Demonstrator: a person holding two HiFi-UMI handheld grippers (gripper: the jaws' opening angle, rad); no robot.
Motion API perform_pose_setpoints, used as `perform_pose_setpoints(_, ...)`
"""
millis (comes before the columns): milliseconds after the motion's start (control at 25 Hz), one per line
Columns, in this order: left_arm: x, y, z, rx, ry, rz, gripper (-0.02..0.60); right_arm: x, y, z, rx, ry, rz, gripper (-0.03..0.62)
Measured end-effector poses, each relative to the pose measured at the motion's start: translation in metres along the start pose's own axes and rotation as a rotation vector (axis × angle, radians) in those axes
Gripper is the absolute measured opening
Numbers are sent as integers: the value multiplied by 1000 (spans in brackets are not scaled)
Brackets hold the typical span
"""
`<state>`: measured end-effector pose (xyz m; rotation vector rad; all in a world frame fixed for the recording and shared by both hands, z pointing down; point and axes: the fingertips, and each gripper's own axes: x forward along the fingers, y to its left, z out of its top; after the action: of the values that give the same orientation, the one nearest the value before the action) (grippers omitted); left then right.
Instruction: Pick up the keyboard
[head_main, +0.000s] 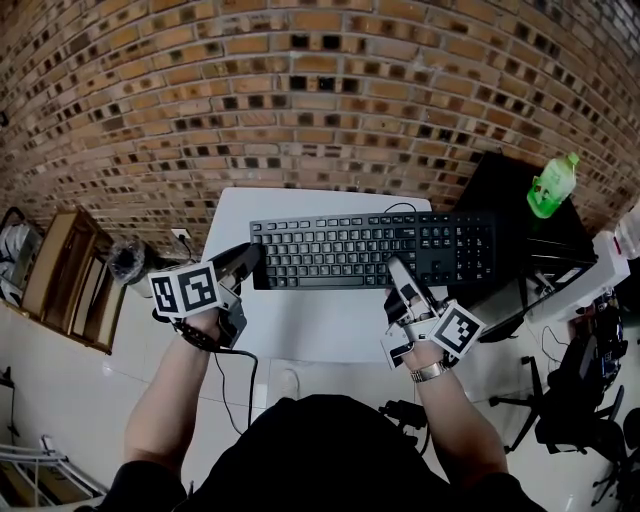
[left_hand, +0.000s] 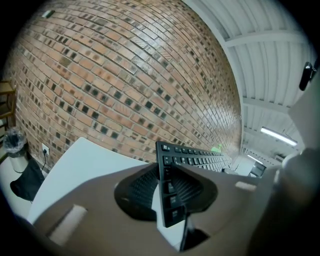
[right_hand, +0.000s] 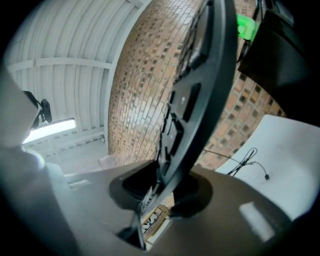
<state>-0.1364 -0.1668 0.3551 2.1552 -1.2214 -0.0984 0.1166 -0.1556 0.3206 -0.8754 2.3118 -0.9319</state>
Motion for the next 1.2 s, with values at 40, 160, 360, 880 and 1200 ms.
perform_pose_setpoints(40, -1, -1, 0, 1, -3, 1, 87, -1, 1, 0, -1, 1, 4, 91)
perform_pose_setpoints(160, -4, -3, -1, 3, -9, 2, 87, -3, 2, 0, -4, 4, 7, 91)
perform_pose_setpoints(360, -6, -6, -1, 4, -10, 2, 87, -6, 4, -1, -8, 7, 5, 91)
perform_pose_setpoints(880, -12, -11, -1, 3, -21, 3, 86, -10, 7, -2, -2, 8, 5, 92)
perform_pose_setpoints(1200, -17, -12, -2, 0, -31, 4, 86, -11, 11, -3, -6, 14, 12, 92)
